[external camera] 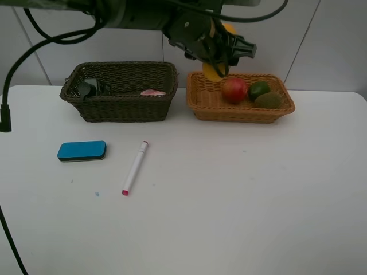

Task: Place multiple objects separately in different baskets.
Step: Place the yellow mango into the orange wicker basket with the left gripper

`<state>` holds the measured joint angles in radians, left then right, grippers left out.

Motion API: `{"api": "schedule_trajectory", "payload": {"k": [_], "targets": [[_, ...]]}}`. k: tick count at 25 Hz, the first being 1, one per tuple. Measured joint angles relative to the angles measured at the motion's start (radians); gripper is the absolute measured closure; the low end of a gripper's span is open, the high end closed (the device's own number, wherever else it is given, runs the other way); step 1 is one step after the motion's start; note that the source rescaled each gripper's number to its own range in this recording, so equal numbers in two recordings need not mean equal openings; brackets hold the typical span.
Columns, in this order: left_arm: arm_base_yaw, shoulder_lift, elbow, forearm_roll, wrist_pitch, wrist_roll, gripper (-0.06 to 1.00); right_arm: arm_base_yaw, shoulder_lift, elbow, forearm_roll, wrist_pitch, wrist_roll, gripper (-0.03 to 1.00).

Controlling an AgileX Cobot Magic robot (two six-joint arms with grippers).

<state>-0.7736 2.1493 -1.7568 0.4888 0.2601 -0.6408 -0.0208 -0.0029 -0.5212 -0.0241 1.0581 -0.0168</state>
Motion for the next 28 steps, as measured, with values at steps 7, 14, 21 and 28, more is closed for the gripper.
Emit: {"api": "schedule_trajectory", "payload": {"k": [7, 14, 21, 28], "targets": [[0.033, 0.175, -0.200, 0.027, -0.027, -0.008, 0.21, 0.000, 0.000, 0.000, 0.000, 0.000, 0.000, -0.03], [0.058, 0.284, -0.295, 0.053, -0.084, 0.004, 0.21, 0.000, 0.000, 0.000, 0.000, 0.000, 0.000, -0.03], [0.103, 0.331, -0.299, 0.053, -0.172, 0.004, 0.21, 0.000, 0.000, 0.000, 0.000, 0.000, 0.000, -0.03], [0.112, 0.362, -0.299, 0.053, -0.183, 0.004, 0.21, 0.000, 0.000, 0.000, 0.000, 0.000, 0.000, -0.03]]}}
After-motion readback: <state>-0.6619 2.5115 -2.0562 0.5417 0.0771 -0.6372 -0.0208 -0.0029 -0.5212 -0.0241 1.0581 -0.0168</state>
